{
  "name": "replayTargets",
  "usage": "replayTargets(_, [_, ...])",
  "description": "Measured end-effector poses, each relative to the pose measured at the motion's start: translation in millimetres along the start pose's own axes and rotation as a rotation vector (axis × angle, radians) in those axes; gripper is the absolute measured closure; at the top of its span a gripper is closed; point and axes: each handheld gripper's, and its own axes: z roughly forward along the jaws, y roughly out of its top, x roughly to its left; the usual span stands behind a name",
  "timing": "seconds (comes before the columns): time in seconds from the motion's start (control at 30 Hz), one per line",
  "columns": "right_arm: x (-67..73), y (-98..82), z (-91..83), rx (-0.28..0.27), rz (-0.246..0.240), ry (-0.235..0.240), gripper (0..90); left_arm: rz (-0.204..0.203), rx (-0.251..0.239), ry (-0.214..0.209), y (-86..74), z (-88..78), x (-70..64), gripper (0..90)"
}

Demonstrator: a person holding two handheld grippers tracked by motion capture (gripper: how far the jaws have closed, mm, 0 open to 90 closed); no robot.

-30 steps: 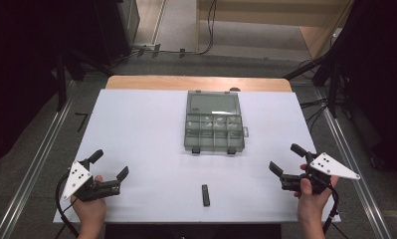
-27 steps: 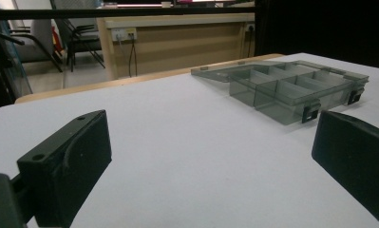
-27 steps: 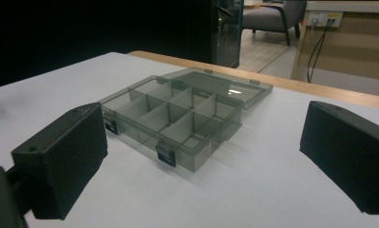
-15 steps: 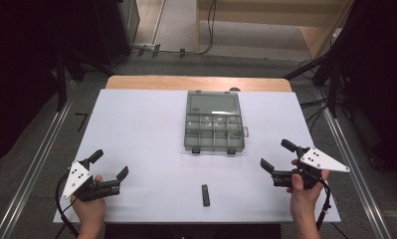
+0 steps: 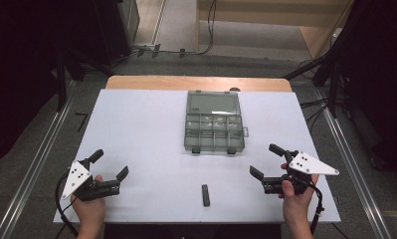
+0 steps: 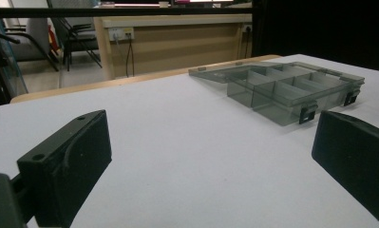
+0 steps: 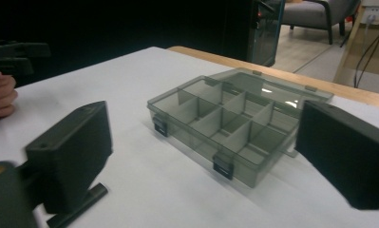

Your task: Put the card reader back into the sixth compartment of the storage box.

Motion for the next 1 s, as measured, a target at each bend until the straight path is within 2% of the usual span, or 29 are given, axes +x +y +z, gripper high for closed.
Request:
replayTargets(0.37, [21.7, -0.2, 18.4, 0.055, -0.035, 0.091, 4.9, 0.001, 0.000, -0.014, 0.1, -0.6, 0.3, 0.0])
replayTargets(0.43, [24.8, -0.7, 21.7, 0.063, -0.034, 0.106, 7.8, 0.003, 0.000, -0.016, 0.1, -0.5, 0.0, 0.0])
replayTargets(0.47, [26.7, -0.9, 23.4, 0.066, -0.037, 0.109, 12.4, 0.003, -0.001, -0.018, 0.1, -0.5, 0.1, 0.0])
replayTargets(0.57, [31.7, -1.1, 28.3, 0.077, -0.050, 0.126, 12.7, -0.002, -0.001, -0.019, 0.1, -0.7, 0.6, 0.0])
replayTargets(0.77, [37.1, -2.3, 35.4, 0.103, -0.044, 0.170, 13.7, -0.002, 0.000, -0.015, 0.2, -0.5, 0.8, 0.0])
replayTargets(1.0, [44.8, -5.8, 47.6, 0.159, -0.059, 0.174, 32.9, -0.003, -0.002, -0.016, 0.2, -0.4, 0.5, 0.0])
